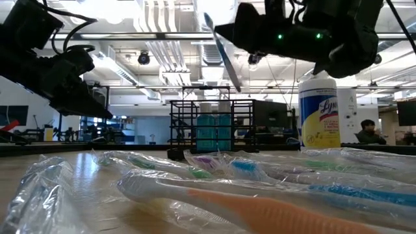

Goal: Pick & Place toothbrushing station
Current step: Put the right blue toothbrush into the black mesh organizer

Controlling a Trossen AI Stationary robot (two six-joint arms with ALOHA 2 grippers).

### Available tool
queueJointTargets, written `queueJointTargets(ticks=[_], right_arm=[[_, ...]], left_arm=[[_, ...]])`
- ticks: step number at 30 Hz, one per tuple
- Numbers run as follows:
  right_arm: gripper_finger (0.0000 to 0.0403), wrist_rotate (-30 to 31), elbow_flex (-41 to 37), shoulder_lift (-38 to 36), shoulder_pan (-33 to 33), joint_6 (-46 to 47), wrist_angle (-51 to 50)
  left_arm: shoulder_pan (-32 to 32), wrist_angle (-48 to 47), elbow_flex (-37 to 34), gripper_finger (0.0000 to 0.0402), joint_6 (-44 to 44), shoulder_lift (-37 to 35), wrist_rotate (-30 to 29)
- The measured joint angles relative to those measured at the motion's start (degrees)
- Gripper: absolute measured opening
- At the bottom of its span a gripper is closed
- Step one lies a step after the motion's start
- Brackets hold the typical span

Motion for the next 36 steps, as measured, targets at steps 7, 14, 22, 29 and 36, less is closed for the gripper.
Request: queueJointTargets(ticks=[7, 14, 22, 29, 36], right_arm=[[0.0008, -4.8, 1.4, -0.4, 1.2, 1.5, 0.0], [0.0008, -11.9, 4.4, -0.4, 1.5, 5.1, -1.2], [0.0008, -14.3, 8.0, -0.4, 2.2, 4.9, -5.7], [0.0008, -14.8, 8.6, -0.4, 2.5, 4.7, -6.2], [0.0008, -15.0, 8.4, -0.8, 2.7, 4.5, -6.7]], left_arm=[[0.0, 19.1, 1.8, 0.0020, 7.8, 0.2, 6.8], [0.0, 18.7, 12.7, 0.0106, 15.8, 4.9, 8.7], [0.1, 19.6, 26.4, 0.0229, 25.1, 19.8, 8.8], [1.1, 20.4, 35.8, 0.0267, 26.5, 30.2, 9.7], [1.5, 20.4, 38.4, 0.0264, 25.9, 32.5, 13.1]])
